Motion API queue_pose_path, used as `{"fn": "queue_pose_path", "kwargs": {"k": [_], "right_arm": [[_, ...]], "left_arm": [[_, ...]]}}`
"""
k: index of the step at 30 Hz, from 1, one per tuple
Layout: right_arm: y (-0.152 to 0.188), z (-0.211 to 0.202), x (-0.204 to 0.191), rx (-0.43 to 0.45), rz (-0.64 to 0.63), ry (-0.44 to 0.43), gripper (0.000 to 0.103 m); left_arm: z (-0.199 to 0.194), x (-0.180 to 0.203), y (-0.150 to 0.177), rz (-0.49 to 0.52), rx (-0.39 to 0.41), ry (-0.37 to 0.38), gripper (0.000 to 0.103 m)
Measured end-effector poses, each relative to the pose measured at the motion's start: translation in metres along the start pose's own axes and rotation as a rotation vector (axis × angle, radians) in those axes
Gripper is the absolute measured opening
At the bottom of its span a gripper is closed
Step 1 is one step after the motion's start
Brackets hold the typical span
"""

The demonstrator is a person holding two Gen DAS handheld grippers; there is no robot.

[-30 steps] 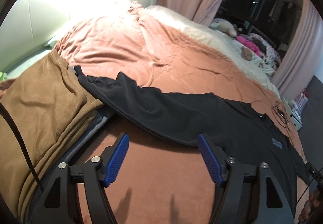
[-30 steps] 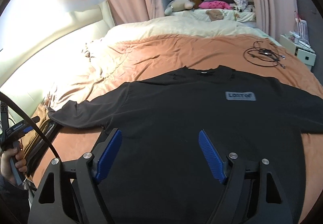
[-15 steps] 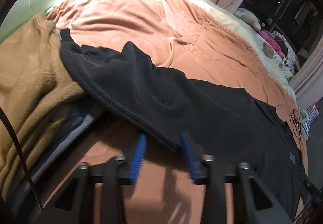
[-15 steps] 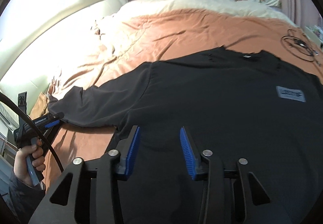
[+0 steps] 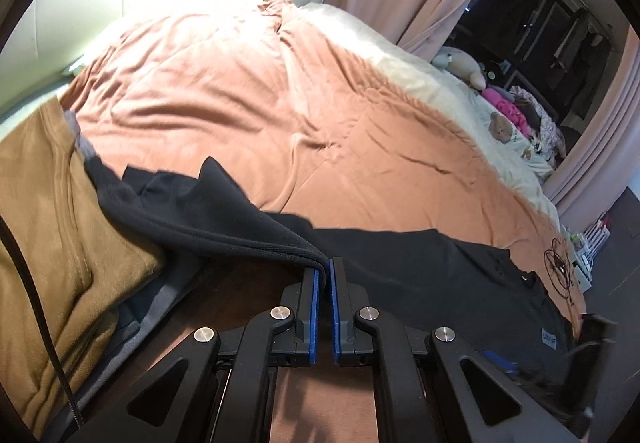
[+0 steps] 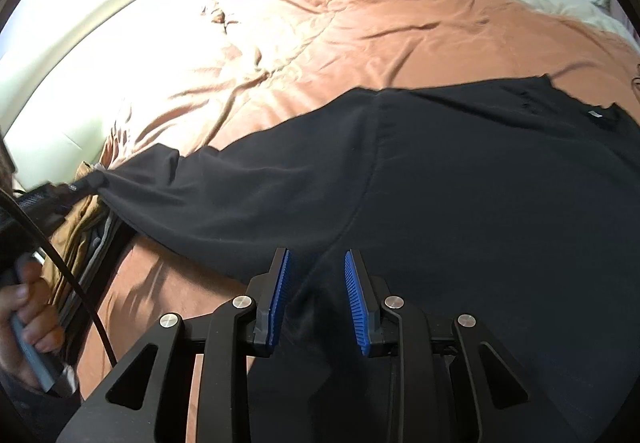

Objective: Fold small clothes

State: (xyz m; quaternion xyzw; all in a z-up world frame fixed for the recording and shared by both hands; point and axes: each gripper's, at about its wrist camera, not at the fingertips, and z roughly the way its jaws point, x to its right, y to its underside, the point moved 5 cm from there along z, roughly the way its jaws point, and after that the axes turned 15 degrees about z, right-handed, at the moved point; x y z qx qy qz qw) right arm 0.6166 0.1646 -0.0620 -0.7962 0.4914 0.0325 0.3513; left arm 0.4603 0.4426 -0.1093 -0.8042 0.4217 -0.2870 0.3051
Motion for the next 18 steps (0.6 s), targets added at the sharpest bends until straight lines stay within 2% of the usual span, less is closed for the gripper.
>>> {"fn": "queue_pose_path", "kwargs": {"k": [8,11,15,18], "right_arm": [[0.005,0.051,-0.001,-0.087,0.058,-0.039,0.025],[0.006,0.059,0.006,-0.101,0.112,-0.063,0.025],[0.002,0.07,0.004,-0.123,0.115,-0.06,0.025],[-0.005,0.072,0.006,-0.147,0.141,-0.094,0.025]], "left_arm": [[-0.012,0.023,-0.017,0.065,0.018,0.039,0.005],[-0.017,0.038,-0.023,0.1,0.026,0.053,0.005],[-0.018,0.06,-0.033,0.13,0.026,0.055,0.005],[-0.021,0.079,-0.041,0.154,0.032,0.069,0.005]]}}
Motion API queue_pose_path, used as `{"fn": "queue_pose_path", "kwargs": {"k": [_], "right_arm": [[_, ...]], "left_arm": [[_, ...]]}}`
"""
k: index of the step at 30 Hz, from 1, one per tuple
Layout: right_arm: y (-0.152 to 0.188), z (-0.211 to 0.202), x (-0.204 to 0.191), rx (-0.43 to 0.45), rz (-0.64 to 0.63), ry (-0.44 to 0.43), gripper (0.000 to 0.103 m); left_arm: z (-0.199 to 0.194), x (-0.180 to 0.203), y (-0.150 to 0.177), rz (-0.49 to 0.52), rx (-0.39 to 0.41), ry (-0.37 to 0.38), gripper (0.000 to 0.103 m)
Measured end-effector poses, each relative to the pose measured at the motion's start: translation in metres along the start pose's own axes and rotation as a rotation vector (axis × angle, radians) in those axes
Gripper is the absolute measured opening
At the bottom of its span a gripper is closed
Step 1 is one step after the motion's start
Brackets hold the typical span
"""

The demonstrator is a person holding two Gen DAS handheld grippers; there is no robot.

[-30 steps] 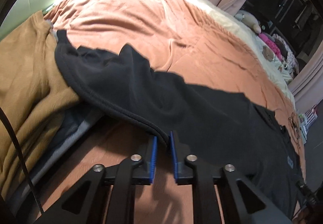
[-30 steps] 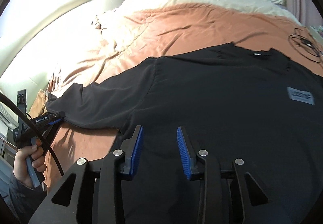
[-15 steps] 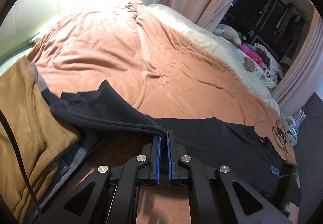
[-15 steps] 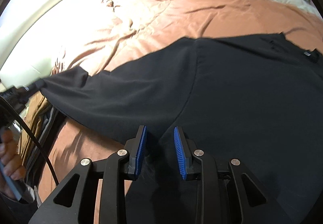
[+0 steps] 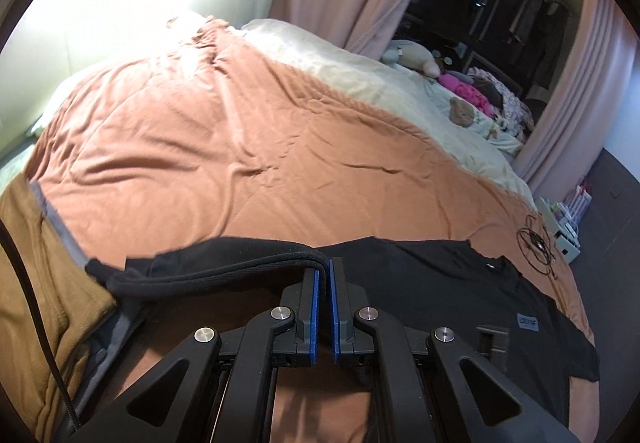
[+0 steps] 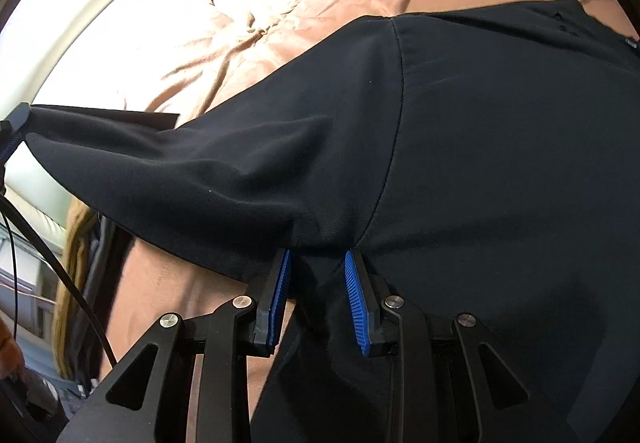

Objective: Fold small clothes

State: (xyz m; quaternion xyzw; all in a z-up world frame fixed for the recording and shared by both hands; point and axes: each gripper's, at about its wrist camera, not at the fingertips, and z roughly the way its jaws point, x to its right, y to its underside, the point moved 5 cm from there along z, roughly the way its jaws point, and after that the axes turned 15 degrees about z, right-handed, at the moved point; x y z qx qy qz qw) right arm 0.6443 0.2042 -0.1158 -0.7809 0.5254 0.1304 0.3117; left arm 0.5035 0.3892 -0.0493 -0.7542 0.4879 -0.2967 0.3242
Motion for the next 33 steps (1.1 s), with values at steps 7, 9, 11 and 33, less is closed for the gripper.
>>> {"fn": "queue_pose_path", "kwargs": {"k": [7,9,11,33], "right_arm": [[-0.004,-0.044,0.014,0.028,0.025,-0.085,0.026],[-0.004,-0.057,0.021,0.047,0.038,-0.096,0.026],[-0.006,-0.072,0.031,0.079,0.044,-0.091,0.033],[0.038,-0.172,0.098,0.279,0.059,0.045,0.075]], "left_arm": [[-0.003,0.053,-0.024,0.081,0.012,0.073,0.005],[-0.003,0.068,-0.029,0.101,0.012,0.09,0.005],[-0.002,0.09,-0.033,0.135,0.014,0.121,0.005],[0.03,0.216,0.021,0.299,-0.264,0.421,0.072]]}}
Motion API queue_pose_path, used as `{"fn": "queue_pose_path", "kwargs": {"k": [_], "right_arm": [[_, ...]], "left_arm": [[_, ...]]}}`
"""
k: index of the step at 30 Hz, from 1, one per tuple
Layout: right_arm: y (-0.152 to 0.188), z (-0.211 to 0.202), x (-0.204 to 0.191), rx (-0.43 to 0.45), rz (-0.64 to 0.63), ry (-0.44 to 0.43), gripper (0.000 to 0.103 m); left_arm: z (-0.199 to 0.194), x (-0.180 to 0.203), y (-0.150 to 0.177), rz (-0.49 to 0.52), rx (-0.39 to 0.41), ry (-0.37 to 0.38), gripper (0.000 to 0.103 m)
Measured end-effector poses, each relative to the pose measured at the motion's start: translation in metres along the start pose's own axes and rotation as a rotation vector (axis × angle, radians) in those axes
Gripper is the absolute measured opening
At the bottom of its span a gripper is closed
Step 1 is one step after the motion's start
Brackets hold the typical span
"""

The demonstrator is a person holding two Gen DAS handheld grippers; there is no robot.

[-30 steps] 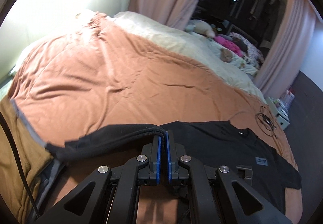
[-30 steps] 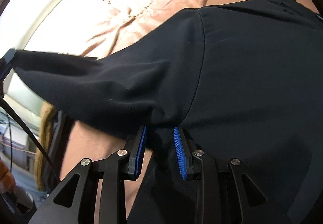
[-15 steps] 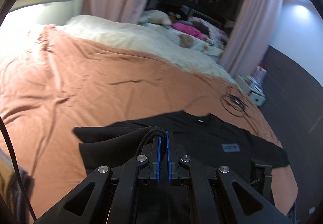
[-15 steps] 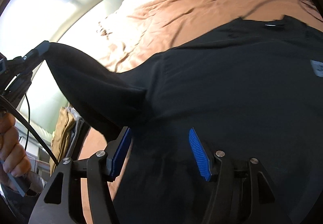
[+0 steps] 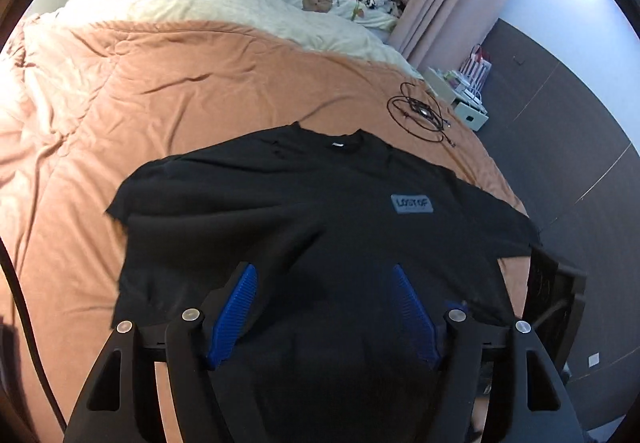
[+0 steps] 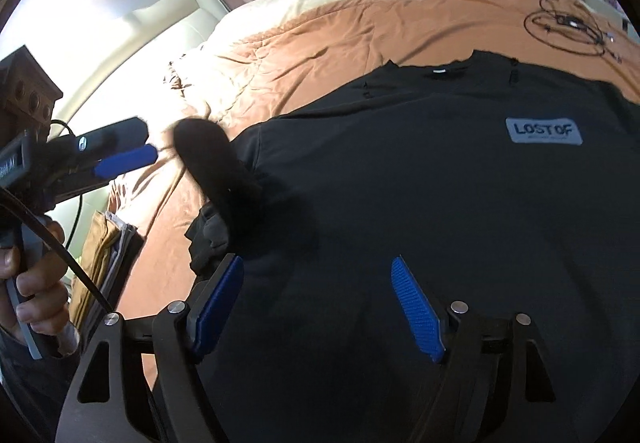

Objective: Fold small clothes

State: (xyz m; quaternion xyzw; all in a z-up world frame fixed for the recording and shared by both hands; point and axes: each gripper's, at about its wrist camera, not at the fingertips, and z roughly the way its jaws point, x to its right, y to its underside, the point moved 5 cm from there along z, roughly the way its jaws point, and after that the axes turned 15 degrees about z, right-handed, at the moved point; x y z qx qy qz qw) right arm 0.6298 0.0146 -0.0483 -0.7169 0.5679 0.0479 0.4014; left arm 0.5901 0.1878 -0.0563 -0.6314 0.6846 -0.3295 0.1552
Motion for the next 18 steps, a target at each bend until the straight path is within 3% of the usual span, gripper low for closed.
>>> {"fn": "queue_pose_path", "kwargs": {"k": [3,7,14,18], "right_arm": [[0.002,-0.002,-0.012,0.02,-0.044,0.01,0.075],[0.015,-0.007,-0.026,0.008,-0.112,0.001,0.075],[0.017,0.027,-0.071,-0.074,-0.256,0.014,0.075],[0.022,0.057,-0.096,-0.135,-0.324,0.034,0.07]], "left_arm": [[-0.025,-0.015,0.012,-0.034,0.025,0.012,0.072],[-0.05,-0.049,0.032,-0.059,0.028,-0.107,0.072],[-0.064,-0.1,0.08,-0.139,0.007,-0.197,0.072],[-0.068,-0.13,0.11,-0.19,-0.017,-0.232,0.061]]}}
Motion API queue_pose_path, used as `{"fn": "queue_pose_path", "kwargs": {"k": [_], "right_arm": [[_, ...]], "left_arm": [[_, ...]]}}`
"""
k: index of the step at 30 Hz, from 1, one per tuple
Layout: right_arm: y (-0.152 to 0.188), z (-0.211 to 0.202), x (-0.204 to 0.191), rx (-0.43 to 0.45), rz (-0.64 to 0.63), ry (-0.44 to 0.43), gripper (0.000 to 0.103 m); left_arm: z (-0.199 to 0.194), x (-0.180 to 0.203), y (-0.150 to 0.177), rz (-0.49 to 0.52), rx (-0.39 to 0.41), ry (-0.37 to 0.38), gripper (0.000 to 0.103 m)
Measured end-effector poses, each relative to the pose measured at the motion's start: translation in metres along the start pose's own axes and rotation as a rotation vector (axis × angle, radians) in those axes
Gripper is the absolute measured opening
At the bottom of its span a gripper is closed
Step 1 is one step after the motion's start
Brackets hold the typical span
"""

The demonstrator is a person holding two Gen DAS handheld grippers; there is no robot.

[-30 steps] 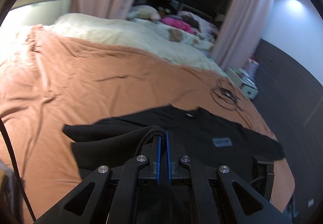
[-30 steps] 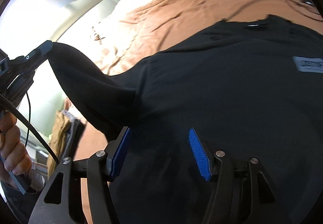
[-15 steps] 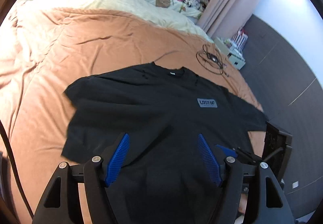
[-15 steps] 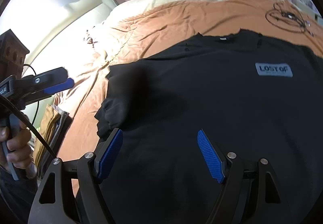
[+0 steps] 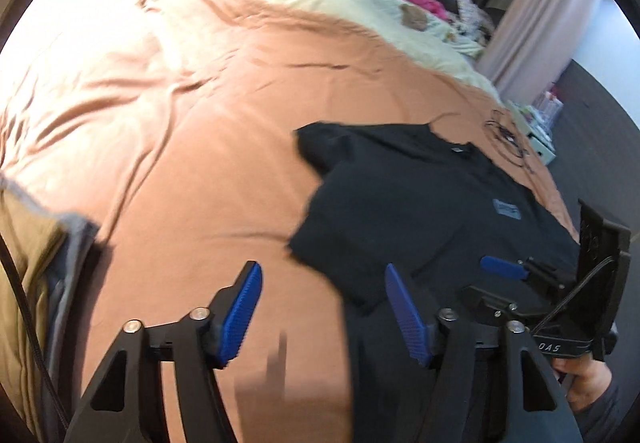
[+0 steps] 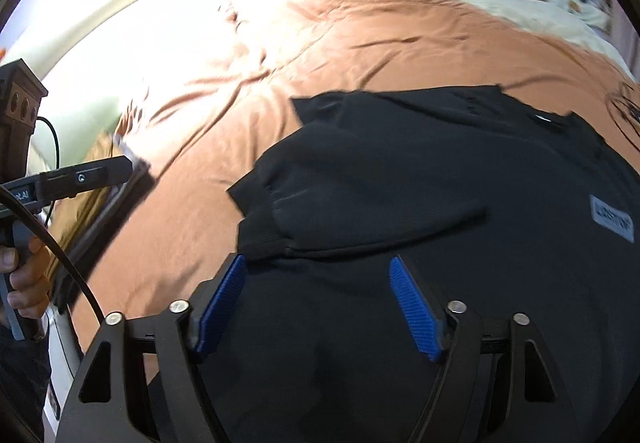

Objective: Fold small clothes

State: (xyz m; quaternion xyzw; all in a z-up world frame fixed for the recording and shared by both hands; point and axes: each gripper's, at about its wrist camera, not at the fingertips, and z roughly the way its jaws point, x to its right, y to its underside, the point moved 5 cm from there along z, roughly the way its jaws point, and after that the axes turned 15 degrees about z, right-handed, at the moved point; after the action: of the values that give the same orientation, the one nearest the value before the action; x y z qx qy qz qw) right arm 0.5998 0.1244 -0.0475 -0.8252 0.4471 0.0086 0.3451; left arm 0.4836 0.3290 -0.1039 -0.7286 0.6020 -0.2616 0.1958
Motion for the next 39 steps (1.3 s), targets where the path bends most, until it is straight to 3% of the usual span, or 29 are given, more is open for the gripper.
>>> {"fn": "queue_pose_path", "kwargs": {"k": [2,10,20,22,23,25,27,34,39], "right_arm": [[-0.003,0.018,-0.013,-0.027,-0.042,0.01,0.07],[-0.011,0.072,-0.054,-0.127,-0.152,0.025,0.049],[-0.006,0.135,-0.065,-0.212,-0.246,0.151,0.048],[-0.007,0.138,-0.066,-0.2,-0.269,0.191,0.033],[-0.008,0.136,-0.065,-0.203,-0.265,0.183,0.029],[-0.011,0.129,-0.065,-0.212,-0.234,0.128,0.01],[-0.015,0.122,-0.062,-0.206,-0.21,0.099,0.006],[-0.031,0.097,-0.04,-0.18,-0.068,-0.042,0.003],[-0.044,0.076,-0.017,-0.109,-0.025,-0.041,0.002]], "left_arm": [[-0.001,-0.022,0.012,-0.04,-0.009,-0.016,0.059],[-0.008,-0.073,0.051,-0.168,0.001,-0.014,0.055],[-0.009,-0.087,0.067,-0.214,0.028,0.01,0.055],[-0.007,-0.089,0.069,-0.222,0.026,0.013,0.055],[-0.006,-0.09,0.069,-0.223,0.024,0.012,0.055],[-0.006,-0.089,0.068,-0.223,0.023,0.015,0.054],[-0.005,-0.086,0.065,-0.214,0.023,0.018,0.054],[0.0,-0.063,0.043,-0.158,0.022,0.026,0.054],[0.008,-0.048,0.029,-0.124,0.009,0.024,0.054]]}}
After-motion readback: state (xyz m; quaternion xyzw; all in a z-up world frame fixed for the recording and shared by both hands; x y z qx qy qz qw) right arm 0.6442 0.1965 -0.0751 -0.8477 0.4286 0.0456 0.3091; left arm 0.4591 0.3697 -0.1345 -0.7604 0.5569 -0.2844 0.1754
